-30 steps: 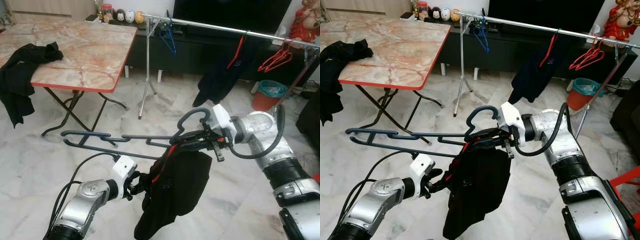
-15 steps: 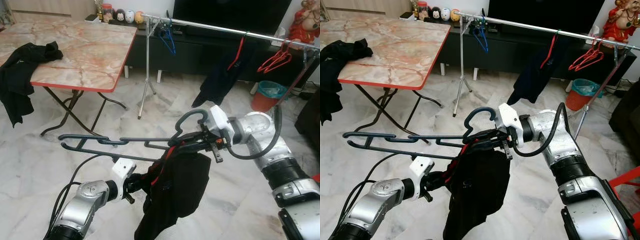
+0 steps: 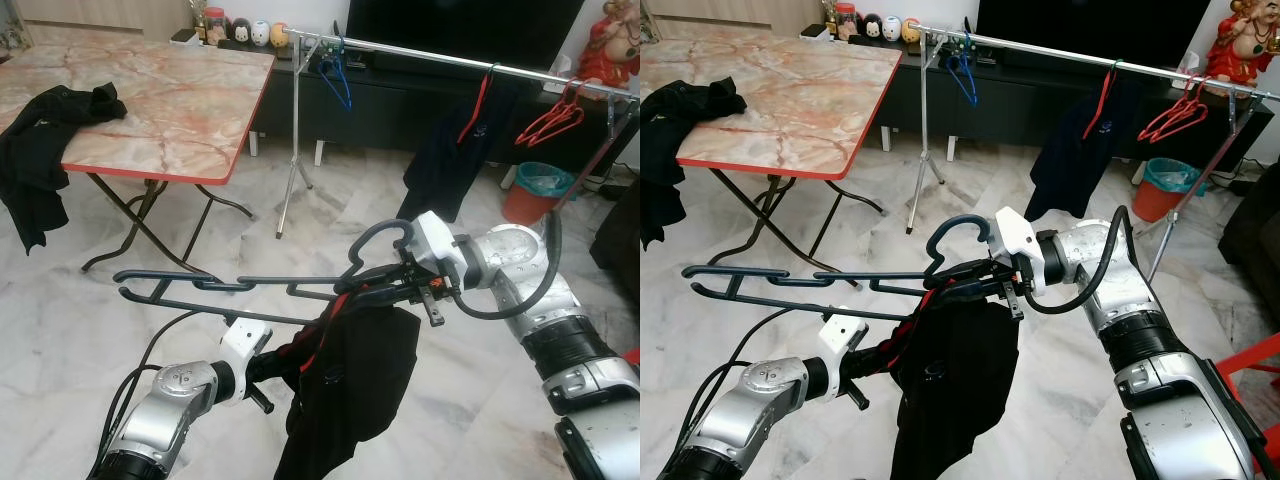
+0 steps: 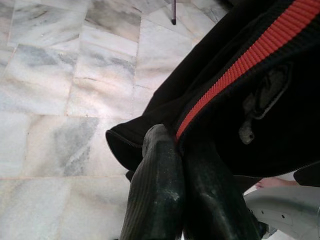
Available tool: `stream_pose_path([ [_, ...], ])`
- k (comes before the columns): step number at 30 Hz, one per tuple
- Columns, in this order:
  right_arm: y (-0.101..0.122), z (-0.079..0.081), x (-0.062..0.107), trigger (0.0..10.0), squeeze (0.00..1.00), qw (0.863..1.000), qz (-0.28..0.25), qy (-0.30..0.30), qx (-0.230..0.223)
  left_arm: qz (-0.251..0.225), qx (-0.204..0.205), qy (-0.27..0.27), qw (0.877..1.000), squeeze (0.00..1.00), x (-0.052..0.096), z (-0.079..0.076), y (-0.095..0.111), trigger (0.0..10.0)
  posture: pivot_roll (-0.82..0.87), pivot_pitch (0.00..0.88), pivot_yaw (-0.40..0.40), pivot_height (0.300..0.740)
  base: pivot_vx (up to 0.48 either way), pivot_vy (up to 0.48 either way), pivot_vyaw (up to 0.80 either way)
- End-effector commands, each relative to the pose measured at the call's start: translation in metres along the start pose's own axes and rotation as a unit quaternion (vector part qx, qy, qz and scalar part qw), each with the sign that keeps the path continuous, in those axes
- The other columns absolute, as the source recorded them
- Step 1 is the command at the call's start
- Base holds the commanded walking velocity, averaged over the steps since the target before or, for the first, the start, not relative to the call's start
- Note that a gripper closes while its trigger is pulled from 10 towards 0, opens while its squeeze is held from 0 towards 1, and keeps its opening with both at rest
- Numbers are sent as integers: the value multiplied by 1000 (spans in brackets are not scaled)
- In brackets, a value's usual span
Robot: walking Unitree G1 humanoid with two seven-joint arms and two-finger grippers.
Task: Hang hanger
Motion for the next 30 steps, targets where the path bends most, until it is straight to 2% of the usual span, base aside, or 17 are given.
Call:
stream_pose_path([
  [1,10,0,0,10000,0,1000,-7,8,22,-4,-4,-11,1000,0,-1,-6,1,0,180,0,-98,740,0,0,0],
  [4,8,1,0,10000,0,1000,-5,11,20,-4,-3,-9,1000,0,0,-5,0,0,181,0,-98,740,0,0,0],
  [5,2,4,1,10000,0,1000,9,15,15,-3,1,7,1000,0,3,1,-2,0,184,0,-99,740,0,0,0],
  [8,-7,9,3,10000,0,999,34,23,12,2,0,14,1000,0,5,4,-5,0,183,0,-99,740,0,0,0],
  [10,-20,18,7,10000,0,997,63,35,1,12,0,33,999,0,9,11,-13,0,183,0,-98,740,0,0,0],
  [12,-20,19,8,10000,0,998,60,34,0,14,-1,39,999,0,10,13,-14,0,183,0,-98,740,0,0,0],
  [15,-11,19,11,10000,0,999,25,21,-15,36,-4,88,995,0,13,30,-25,0,181,0,-93,740,0,0,0],
  [17,-9,23,11,10000,0,999,18,28,-19,44,-3,101,994,0,14,34,-30,275,181,0,-90,740,0,0,0],
  [18,-8,28,11,10000,0,999,16,37,-20,47,0,109,993,0,14,37,-31,6980,181,0,-90,740,0,0,0],
  [19,-8,36,12,10000,0,998,17,53,-25,52,2,121,991,0,16,41,-34,10000,181,0,-89,740,0,0,0],
  [22,-18,52,18,10000,0,994,54,82,-38,59,7,139,988,0,19,49,-39,10000,180,0,-87,740,0,0,0],
  [23,-30,59,23,10000,0,990,91,96,-42,61,5,147,987,0,20,52,-40,10000,175,0,-85,740,0,0,0],
  [24,-30,59,23,10000,0,990,91,96,-42,61,5,147,987,0,20,52,-40,10000,175,0,-85,740,0,0,0],
  [25,-37,64,26,10000,0,987,113,105,-43,60,7,153,986,0,21,54,-40,10000,175,0,-85,740,0,0,0],
  [26,-53,71,34,10000,0,978,164,120,-40,61,9,166,984,0,23,59,-41,10000,173,0,-83,740,0,0,0],
  [30,-71,78,46,10000,0,965,221,135,-36,60,10,179,982,0,26,64,-41,10000,172,0,-79,740,0,0,0],
])
Point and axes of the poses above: a point about 5 cm out from each wrist's last joint towards the gripper, its own x axis pointing back from the gripper into the wrist, its own y axis along the axis of the wrist's last joint, z = x × y, the point moved 6 cm from there along -x, pointing out of the wrist towards the gripper, and after that the axes turned 10 degrees about x, right-handed, at the moved point
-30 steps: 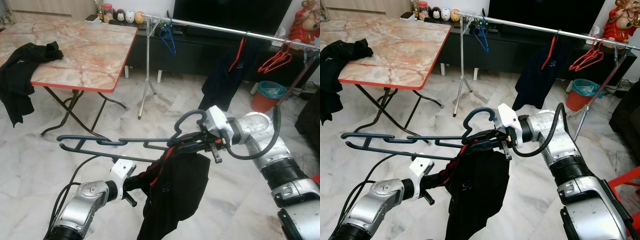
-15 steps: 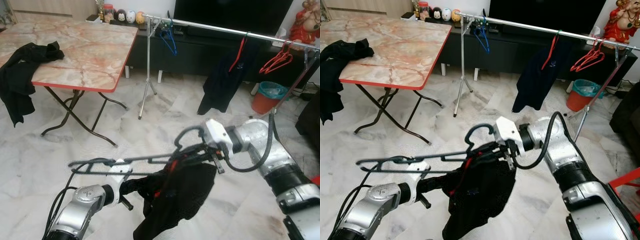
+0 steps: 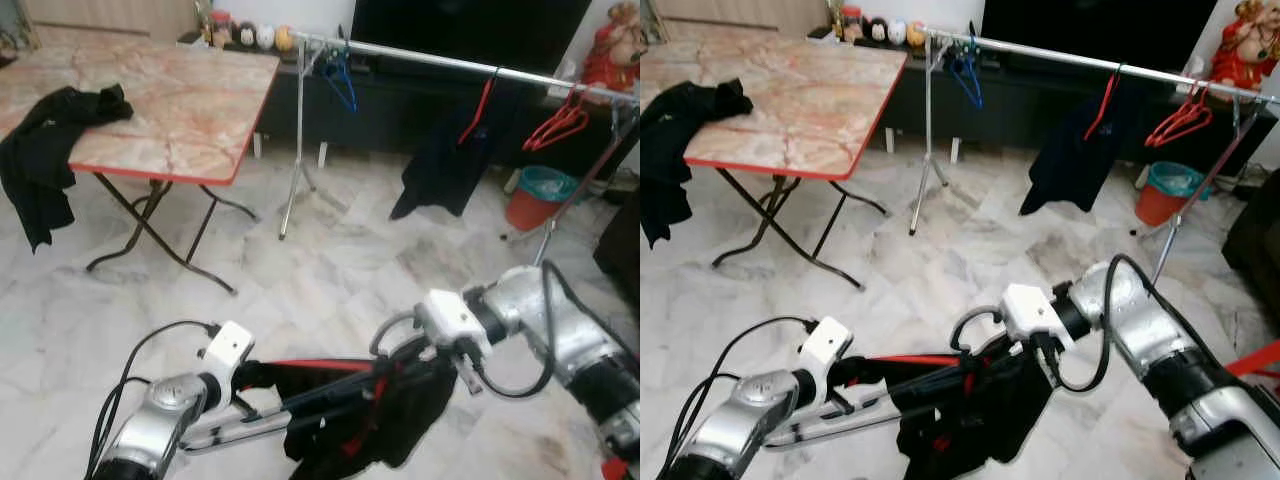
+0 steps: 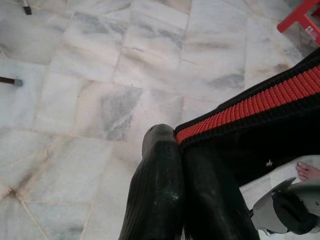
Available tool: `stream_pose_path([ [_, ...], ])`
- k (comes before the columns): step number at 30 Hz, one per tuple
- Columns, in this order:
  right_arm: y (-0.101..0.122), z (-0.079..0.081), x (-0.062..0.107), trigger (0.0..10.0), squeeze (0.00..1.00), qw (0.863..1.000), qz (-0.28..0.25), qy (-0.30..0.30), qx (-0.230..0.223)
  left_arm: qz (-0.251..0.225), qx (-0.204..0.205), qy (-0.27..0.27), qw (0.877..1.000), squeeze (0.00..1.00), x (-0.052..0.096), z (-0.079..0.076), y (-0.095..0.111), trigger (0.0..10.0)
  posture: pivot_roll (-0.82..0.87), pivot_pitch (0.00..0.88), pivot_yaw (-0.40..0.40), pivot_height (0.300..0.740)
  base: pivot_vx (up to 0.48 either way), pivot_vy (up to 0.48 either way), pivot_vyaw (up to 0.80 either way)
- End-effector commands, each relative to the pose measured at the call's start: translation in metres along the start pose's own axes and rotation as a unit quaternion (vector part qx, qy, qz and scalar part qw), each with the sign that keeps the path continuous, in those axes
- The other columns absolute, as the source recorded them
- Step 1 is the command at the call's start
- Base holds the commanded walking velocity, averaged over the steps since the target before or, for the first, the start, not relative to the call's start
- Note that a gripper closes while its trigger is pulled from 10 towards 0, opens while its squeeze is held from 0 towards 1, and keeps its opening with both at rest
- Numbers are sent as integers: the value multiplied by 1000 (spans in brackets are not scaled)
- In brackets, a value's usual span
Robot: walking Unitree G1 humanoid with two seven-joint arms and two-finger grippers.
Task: Hang hanger
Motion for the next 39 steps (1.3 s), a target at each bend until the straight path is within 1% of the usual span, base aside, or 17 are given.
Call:
stream_pose_path([
  [1,-18,8,21,10000,0,998,60,1,-11,21,10,66,998,0,10,31,-12,10000,172,0,-79,740,0,0,0],
  [5,-40,16,25,10000,0,991,135,15,-15,19,4,75,997,0,11,36,-10,10000,170,0,-75,740,0,0,0],
  [7,-58,21,27,10000,0,981,194,28,-7,20,0,77,997,0,11,37,-10,10000,169,0,-74,740,0,0,0],
  [12,-67,21,28,10000,0,974,223,25,-2,21,-2,77,997,0,10,37,-9,10000,168,0,-75,740,0,0,0],
  [13,-72,14,29,10000,0,969,245,8,7,22,-4,79,997,0,9,37,-9,10000,168,0,-77,740,0,0,0],
  [14,-72,14,29,10000,0,969,245,8,7,22,-4,79,997,0,9,37,-9,10000,168,0,-77,740,0,0,0],
  [17,-77,1,31,10000,0,962,271,-32,14,28,-9,86,996,0,9,39,-11,10000,168,0,-78,740,0,0,0],
  [18,-81,-5,34,10000,0,956,289,-47,16,32,-13,89,995,0,9,40,-13,10000,167,0,-79,740,0,0,0],
  [21,-84,-5,36,10000,0,950,307,-42,31,33,-13,89,995,0,8,39,-14,10000,167,0,-79,740,0,0,0],
  [24,-95,-4,43,10000,0,934,352,-40,38,34,-10,91,995,0,7,38,-15,10000,164,0,-79,740,0,0,0],
  [29,-102,-7,46,10000,0,923,380,-51,44,50,-12,114,992,0,7,45,-22,10000,159,0,-79,740,0,0,0],
  [31,-104,-13,50,10000,0,915,394,-74,48,63,-18,130,989,0,9,51,-27,10000,158,0,-80,740,0,0,0],
  [33,-101,-21,49,10000,0,918,381,-102,50,72,-23,139,987,0,10,54,-31,10000,158,0,-81,740,0,0,0],
  [34,-96,-32,49,10000,0,919,365,-146,41,81,-22,151,985,0,12,58,-36,10000,157,0,-82,740,0,0,0],
  [35,-96,-32,49,10000,0,919,365,-146,41,81,-22,151,985,0,12,58,-36,10000,157,0,-82,740,0,0,0],
  [37,-99,-35,55,10000,0,907,388,-155,49,86,-16,156,984,0,13,59,-39,10000,156,0,-81,740,0,0,0],
  [39,-108,-35,67,10000,0,885,432,-166,45,97,-17,164,982,0,13,60,-45,10000,152,0,-80,740,0,0,0],
])
Point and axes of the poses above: a point about 5 cm out from each wrist's last joint towards the gripper, its own x axis pointing back from the gripper into the wrist, its own y axis along the axis of the wrist's last joint, z = x × y, the point moved 6 cm from there along -x, pointing out of the wrist towards the gripper, and after that the axes turned 10 degrees about x, right-handed, at the moved point
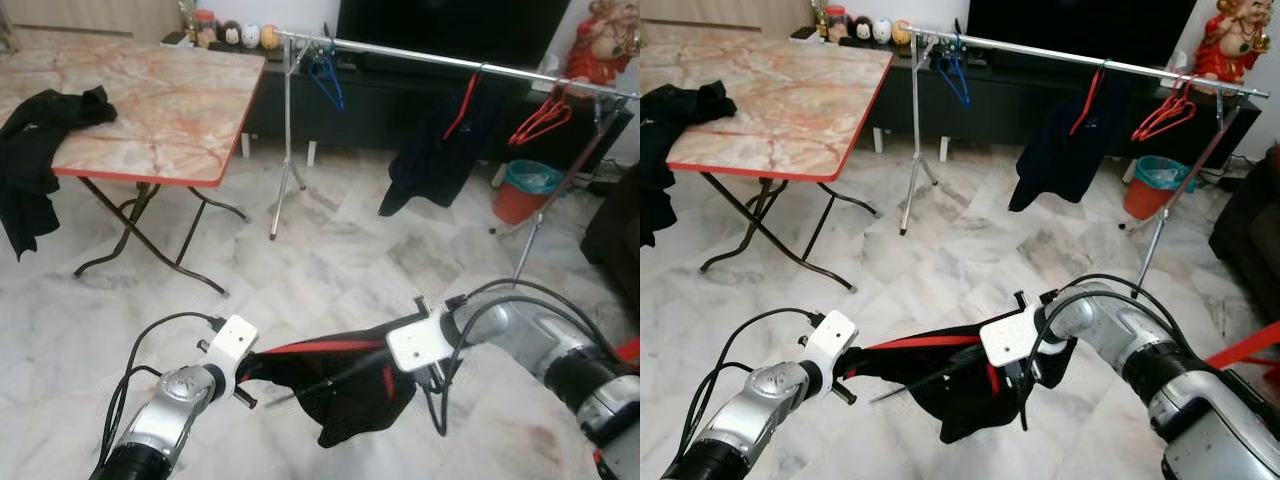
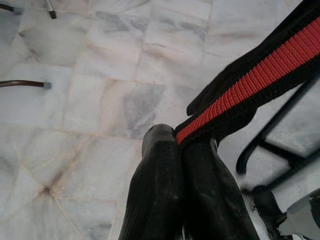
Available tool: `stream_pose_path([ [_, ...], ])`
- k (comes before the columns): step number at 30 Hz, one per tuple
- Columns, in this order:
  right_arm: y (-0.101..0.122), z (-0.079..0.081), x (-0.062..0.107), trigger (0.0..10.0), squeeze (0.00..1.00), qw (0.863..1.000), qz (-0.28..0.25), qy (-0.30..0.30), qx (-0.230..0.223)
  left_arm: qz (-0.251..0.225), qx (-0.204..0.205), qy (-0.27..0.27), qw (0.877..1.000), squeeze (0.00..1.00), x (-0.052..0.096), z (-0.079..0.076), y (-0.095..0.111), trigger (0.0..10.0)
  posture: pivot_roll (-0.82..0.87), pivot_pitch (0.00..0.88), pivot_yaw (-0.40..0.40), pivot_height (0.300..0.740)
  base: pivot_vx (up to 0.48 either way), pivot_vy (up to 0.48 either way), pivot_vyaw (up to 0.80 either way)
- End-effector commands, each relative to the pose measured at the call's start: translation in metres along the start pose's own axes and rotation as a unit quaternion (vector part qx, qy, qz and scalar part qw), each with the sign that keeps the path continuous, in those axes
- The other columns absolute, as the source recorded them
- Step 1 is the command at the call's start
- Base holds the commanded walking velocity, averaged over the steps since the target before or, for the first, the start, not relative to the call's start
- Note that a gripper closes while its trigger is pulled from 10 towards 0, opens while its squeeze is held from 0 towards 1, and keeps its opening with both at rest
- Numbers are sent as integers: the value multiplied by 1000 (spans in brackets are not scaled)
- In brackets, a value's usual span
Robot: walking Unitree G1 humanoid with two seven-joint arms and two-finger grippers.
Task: Hang hanger
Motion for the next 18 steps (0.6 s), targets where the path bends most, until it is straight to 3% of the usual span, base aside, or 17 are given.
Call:
stream_pose_path([
  [1,-62,7,34,10000,0,991,124,-1,-59,90,6,100,991,0,18,47,-49,10000,152,0,-80,740,0,0,0],
  [10,-90,19,42,10000,0,975,216,7,-56,122,13,116,986,0,19,51,-63,10000,148,0,-78,740,0,0,0],
  [13,-93,13,44,10000,0,971,231,-12,-61,131,8,111,985,0,21,51,-67,10000,145,0,-78,740,0,0,0],
  [16,-89,-8,40,10000,0,967,224,-83,-90,140,7,107,984,0,21,48,-73,10000,149,0,-80,740,0,0,0],
  [18,-90,-12,40,10000,0,965,228,-96,-89,141,9,105,984,0,20,46,-73,10000,149,0,-80,740,0,0,0],
])
Point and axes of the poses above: a point about 5 cm out from each wrist's last joint towards the gripper, its own x axis pointing back from the gripper into the wrist, its own y axis along the axis of the wrist's last joint, z = x × y, the point moved 6 cm from there along -x, pointing out of the wrist towards the gripper, and after that the axes turned 10 degrees about x, right-handed, at the moved point
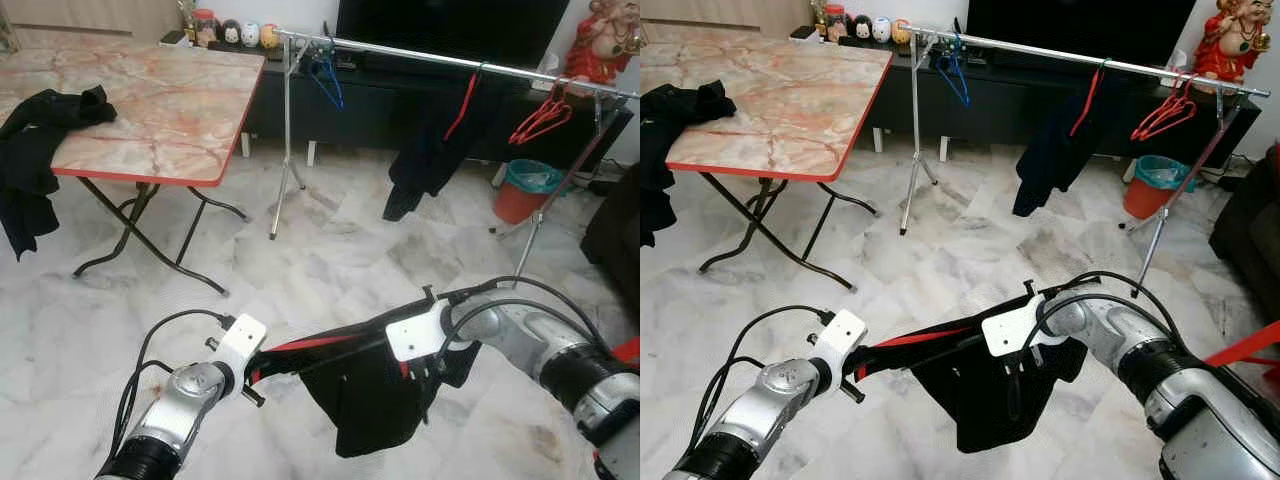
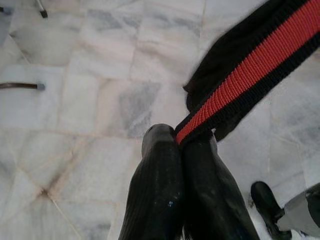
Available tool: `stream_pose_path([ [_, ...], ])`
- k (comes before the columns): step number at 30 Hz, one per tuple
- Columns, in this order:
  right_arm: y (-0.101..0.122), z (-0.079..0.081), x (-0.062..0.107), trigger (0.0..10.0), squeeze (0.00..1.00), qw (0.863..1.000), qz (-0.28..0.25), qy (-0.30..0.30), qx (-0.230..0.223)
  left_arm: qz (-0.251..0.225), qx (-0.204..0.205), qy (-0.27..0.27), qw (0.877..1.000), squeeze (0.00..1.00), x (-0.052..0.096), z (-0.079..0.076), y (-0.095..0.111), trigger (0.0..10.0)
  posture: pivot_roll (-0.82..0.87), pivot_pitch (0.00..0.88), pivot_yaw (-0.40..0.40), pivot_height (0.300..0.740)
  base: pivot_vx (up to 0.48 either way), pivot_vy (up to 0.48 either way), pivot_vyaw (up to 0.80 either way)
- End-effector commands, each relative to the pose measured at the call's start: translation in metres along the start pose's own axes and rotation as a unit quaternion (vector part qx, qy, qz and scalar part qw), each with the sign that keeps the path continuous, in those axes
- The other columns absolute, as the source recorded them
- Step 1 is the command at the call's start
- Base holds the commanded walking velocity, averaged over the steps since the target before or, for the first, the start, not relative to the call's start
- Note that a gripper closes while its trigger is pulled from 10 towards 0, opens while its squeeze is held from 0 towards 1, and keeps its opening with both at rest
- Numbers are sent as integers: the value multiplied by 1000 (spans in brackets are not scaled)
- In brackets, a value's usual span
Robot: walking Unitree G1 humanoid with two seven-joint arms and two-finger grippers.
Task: Hang hanger
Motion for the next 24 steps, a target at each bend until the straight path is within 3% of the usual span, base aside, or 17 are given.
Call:
stream_pose_path([
  [1,-80,-8,33,10000,0,985,141,-45,-88,125,17,108,986,0,25,53,-71,10000,149,0,-80,740,0,0,0],
  [3,-84,-22,35,10000,0,976,158,-94,-113,126,20,107,986,0,25,52,-72,10000,150,0,-79,740,0,0,0],
  [7,-80,-25,33,10000,0,972,142,-112,-150,130,19,107,986,0,26,53,-75,10000,147,0,-76,740,0,0,0],
  [12,-73,-7,25,10000,0,979,137,-72,-136,146,19,102,984,0,30,57,-82,10000,146,0,-71,740,0,0,0],
  [15,-43,22,19,10000,0,989,47,19,-136,155,14,111,982,0,33,60,-89,10000,142,0,-68,740,0,0,0],
  [20,-26,50,26,10000,0,990,-4,105,-90,153,4,139,978,0,35,70,-89,10000,141,0,-68,740,0,0,0],
  [24,-34,46,31,10000,0,992,17,102,-78,159,1,163,974,0,38,79,-92,10000,138,0,-67,740,0,0,0],
])
Point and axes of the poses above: a point about 5 cm out from each wrist's last joint towards the gripper, its own x axis pointing back from the gripper into the wrist, its own y axis along the axis of the wrist's last joint, z = x × y, the point moved 6 cm from there along -x, pointing out of the wrist towards the gripper, and after that the axes turned 10 degrees about x, right-handed, at the moved point
